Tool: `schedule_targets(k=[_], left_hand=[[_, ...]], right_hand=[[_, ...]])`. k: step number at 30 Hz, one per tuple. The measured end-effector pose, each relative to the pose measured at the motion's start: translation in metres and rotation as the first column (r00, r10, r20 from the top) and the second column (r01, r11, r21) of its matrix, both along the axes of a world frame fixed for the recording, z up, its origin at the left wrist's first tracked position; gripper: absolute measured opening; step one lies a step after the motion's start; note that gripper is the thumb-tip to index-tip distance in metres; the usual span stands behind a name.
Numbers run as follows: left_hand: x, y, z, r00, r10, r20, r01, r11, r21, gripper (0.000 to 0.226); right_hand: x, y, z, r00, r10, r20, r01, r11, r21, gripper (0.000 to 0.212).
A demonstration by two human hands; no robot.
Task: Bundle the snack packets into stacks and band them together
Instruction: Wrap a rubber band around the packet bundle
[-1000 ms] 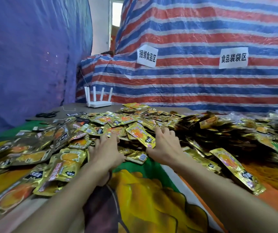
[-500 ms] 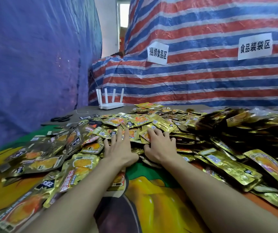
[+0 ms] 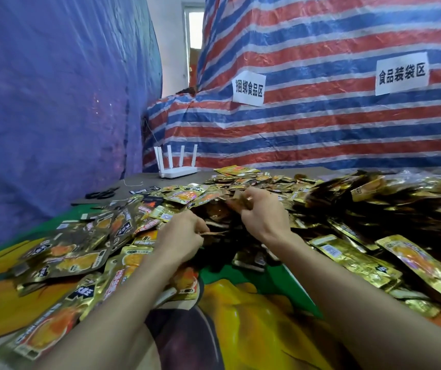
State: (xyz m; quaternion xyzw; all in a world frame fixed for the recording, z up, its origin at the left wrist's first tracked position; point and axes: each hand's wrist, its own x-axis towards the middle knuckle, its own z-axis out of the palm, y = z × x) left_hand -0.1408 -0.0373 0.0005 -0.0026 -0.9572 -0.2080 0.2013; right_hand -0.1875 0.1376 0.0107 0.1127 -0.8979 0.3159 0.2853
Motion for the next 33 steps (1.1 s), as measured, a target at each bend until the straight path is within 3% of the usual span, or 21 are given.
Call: schedule_targets(k=[3,5,8,11,13,15,17,20,23,25,27,28,33], left_hand=[[0.012,0.005,0.013,0.998,-0.065,-0.014,0.066,0.989,0.13,0.011],[0.019,0.009,0.022,0.993,-0.078,-0.085,0.1,0.948,0.301,0.006],[0.026,0.015,0.031,0.989,-0.059,-0.138,0.13,0.792,0.597,0.008],[0.025,0.019,0.026,0.992,-0.002,-0.123,0.095,0.637,0.765,0.01],[0.022,0.022,0.019,0.993,-0.039,-0.108,0.113,0.497,0.861,0.004],[0.021,0.025,0.013,0.984,-0.116,-0.137,0.169,0.345,0.923,0.014],[0.02,0.024,0.01,0.964,-0.184,-0.192,0.235,0.253,0.938,0.019],[0.023,0.023,0.005,0.927,-0.303,-0.222,0.307,0.268,0.913,0.018],[0.026,0.028,0.001,0.911,-0.34,-0.232,0.355,0.363,0.861,0.016],[0.028,0.032,-0.003,0.914,-0.334,-0.229,0.379,0.511,0.772,0.016],[0.031,0.037,-0.007,0.925,-0.33,-0.187,0.37,0.675,0.638,0.02],[0.032,0.04,-0.009,0.921,-0.352,-0.167,0.378,0.702,0.604,0.021],[0.036,0.055,-0.012,0.884,-0.444,-0.15,0.411,0.581,0.702,0.016]], right_hand=[[0.007,0.009,0.01,0.996,0.063,-0.056,-0.071,0.987,-0.147,0.01],[0.014,0.015,0.017,0.985,0.146,-0.087,-0.164,0.947,-0.276,0.005],[0.028,0.022,0.022,0.956,0.257,-0.14,-0.292,0.809,-0.51,0.008],[0.038,0.03,0.015,0.946,0.29,-0.142,-0.312,0.707,-0.634,0.01],[0.042,0.033,0.008,0.942,0.307,-0.139,-0.318,0.676,-0.665,0.013],[0.044,0.037,0.003,0.94,0.303,-0.154,-0.321,0.646,-0.693,0.014],[0.046,0.041,0.003,0.94,0.299,-0.161,-0.318,0.61,-0.726,0.01],[0.05,0.045,0.005,0.93,0.339,-0.143,-0.321,0.557,-0.766,0.007],[0.052,0.049,0.006,0.913,0.395,-0.108,-0.311,0.5,-0.808,0.008],[0.053,0.049,0.006,0.9,0.426,-0.097,-0.324,0.502,-0.802,0.009],[0.053,0.046,0.004,0.904,0.42,-0.079,-0.327,0.564,-0.758,0.022],[0.053,0.043,0.002,0.907,0.415,-0.069,-0.327,0.594,-0.735,0.026],[0.05,0.036,-0.006,0.941,0.318,-0.115,-0.32,0.73,-0.604,0.028]])
